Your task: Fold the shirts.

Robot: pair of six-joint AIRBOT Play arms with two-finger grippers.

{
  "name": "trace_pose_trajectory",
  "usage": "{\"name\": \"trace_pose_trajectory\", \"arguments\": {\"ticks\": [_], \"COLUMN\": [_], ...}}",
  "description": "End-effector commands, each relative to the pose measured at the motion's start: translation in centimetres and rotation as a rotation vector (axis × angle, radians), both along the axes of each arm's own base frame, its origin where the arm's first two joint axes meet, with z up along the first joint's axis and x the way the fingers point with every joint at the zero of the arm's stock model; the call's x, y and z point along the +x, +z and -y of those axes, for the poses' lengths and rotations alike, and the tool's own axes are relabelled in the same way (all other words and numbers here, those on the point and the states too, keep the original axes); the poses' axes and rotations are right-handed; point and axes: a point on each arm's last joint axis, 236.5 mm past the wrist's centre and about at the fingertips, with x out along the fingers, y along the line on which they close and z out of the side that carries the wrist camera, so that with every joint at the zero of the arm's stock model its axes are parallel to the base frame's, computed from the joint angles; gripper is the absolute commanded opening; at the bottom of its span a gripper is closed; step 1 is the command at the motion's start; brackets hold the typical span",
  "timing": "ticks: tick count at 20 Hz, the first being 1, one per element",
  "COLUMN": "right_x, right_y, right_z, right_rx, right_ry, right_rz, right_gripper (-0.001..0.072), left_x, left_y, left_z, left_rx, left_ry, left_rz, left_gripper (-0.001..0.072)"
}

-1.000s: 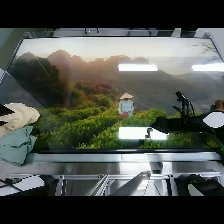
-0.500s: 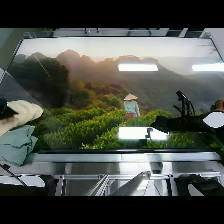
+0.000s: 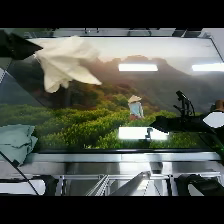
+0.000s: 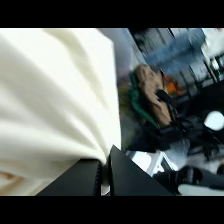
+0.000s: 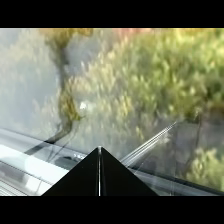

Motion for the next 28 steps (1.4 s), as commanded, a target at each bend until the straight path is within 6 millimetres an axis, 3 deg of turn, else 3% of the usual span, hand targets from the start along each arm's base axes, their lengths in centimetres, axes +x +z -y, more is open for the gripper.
{"name": "trace_pose_trajectory", "arguments": {"ticks": [1,2,3,5,6,10,13,16,18,21,24,25,26,28], "right_x": [-0.1,0.1,0.1,0.1,0.1,0.2,0.0,-0.4,-0.8,-0.6,0.9,1.3,1.5,1.6], "right_y": [0.0,-0.1,-0.1,-0.1,-0.1,-0.8,-3.3,-5.7,-7.2,-9.1,-8.8,-8.3,-7.8,-7.1], "right_z": [0.0,0.1,0.1,0.1,0.1,-0.2,-0.8,-3.1,-5.8,-9.8,-12.3,-12.6,-12.8,-13.1], "right_rx": [-0.001,-0.006,-0.007,-0.007,-0.007,0.009,0.036,0.111,0.177,0.285,0.425,0.460,0.480,0.507], "right_ry": [0.002,0.000,-0.001,0.000,0.000,-0.009,0.000,0.029,0.056,0.052,0.021,0.020,0.028,0.041], "right_rz": [-0.001,0.003,0.004,0.004,0.004,-0.031,-0.122,-0.221,-0.267,-0.287,-0.250,-0.231,-0.210,-0.196], "right_gripper": [0.0017,0.0026,0.0053,0.0445,0.0474,0.0473,0.0474,0.0473,0.0473,0.0472,0.0469,0.0423,0.0264,0.0198], "left_x": [-1.9,-1.6,-1.6,-1.3,-1.2,-1.7,-2.1,-2.7,-3.3,-3.1,-3.0,-2.8,-2.6,-2.1], "left_y": [-0.8,-3.0,-5.6,-11.0,-13.1,-18.9,-23.4,-28.2,-31.2,-34.4,-36.2,-36.7,-37.1,-38.1], "left_z": [8.2,9.3,10.2,10.2,9.5,5.2,2.5,1.0,1.1,2.8,5.4,6.1,6.9,8.2], "left_rx": [0.085,0.140,0.207,0.367,0.434,0.576,0.579,0.574,0.576,0.591,0.603,0.607,0.612,0.630], "left_ry": [-0.142,-0.140,-0.139,-0.119,-0.109,-0.053,0.022,0.065,0.041,-0.026,-0.124,-0.140,-0.157,-0.186], "left_rz": [0.045,0.021,-0.008,-0.051,-0.066,-0.202,-0.308,-0.432,-0.508,-0.556,-0.590,-0.602,-0.608,-0.616], "left_gripper": [0.0020,0.0103,0.0331,0.0342,0.0343,0.0343,0.0343,0.0343,0.0342,0.0343,0.0343,0.0343,0.0343,0.0342]}}
